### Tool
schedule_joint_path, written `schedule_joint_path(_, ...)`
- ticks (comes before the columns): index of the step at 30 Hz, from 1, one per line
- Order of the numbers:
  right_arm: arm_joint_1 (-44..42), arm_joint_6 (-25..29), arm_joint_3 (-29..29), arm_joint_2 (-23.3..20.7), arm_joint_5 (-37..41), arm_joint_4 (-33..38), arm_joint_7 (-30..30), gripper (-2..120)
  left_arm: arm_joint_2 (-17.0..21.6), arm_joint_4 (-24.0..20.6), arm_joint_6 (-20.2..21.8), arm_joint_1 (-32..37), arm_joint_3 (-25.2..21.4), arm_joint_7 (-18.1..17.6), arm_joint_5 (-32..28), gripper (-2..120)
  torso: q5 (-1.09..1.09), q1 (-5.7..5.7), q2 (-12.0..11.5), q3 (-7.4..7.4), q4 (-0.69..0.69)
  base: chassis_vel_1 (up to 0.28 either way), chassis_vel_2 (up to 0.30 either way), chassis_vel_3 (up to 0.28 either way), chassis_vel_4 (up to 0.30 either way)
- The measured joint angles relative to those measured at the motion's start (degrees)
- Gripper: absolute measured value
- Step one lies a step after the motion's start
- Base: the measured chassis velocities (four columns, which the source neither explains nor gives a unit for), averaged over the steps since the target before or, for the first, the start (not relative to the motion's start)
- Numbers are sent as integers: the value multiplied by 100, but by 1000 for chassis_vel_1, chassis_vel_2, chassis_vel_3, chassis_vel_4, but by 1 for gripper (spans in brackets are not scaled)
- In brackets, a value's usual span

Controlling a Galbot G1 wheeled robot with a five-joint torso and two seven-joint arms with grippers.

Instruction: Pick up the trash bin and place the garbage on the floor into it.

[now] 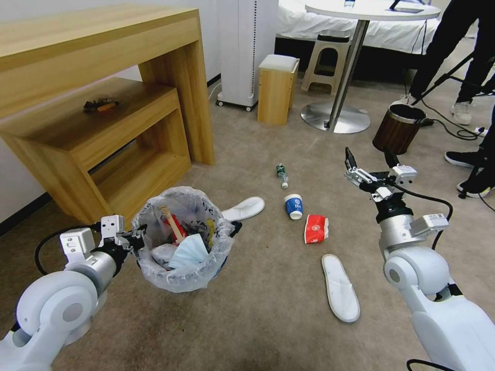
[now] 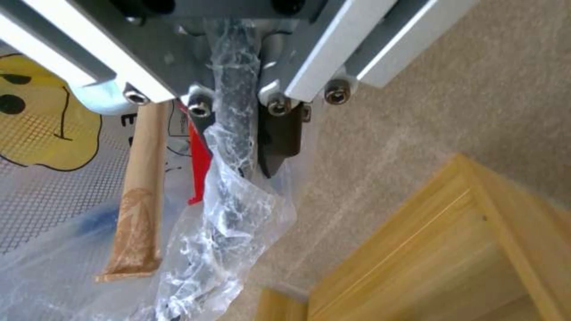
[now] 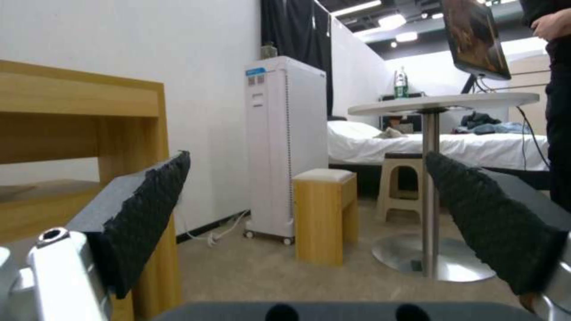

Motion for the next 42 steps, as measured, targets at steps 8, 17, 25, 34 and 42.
schedule_joint_path(8, 5, 55, 1, 0, -38, -32, -39, 100, -12, -1, -3, 1, 0, 12, 6, 0, 0, 1, 0, 1, 0, -111, 119, 106, -102)
schedule_joint_path(17, -9, 49, -18, 9, -85, -41, 21, 100, -39, 1, -18, 11, 3, 44, 26, 0, 0, 2, 0, 3, 0, -67, 73, 62, -70)
schedule_joint_path(25, -132, -119, -33, -51, -74, 57, 182, 100, -43, -35, -21, 28, -19, 51, 25, 0, 0, 1, 0, 2, 0, 0, 0, 0, 0)
schedule_joint_path(34, -906, -2532, -33, -806, 739, 785, 1132, 100, -4, -77, -23, 83, -142, 39, 2, 0, 0, 1, 0, 2, -2, 0, 0, 0, 0)
schedule_joint_path(42, -1021, -4524, -289, -972, 2513, 929, 2449, 100, -74, -73, -31, 64, -115, 52, 11, 0, 0, 1, 0, 2, 0, 0, 0, 0, 0)
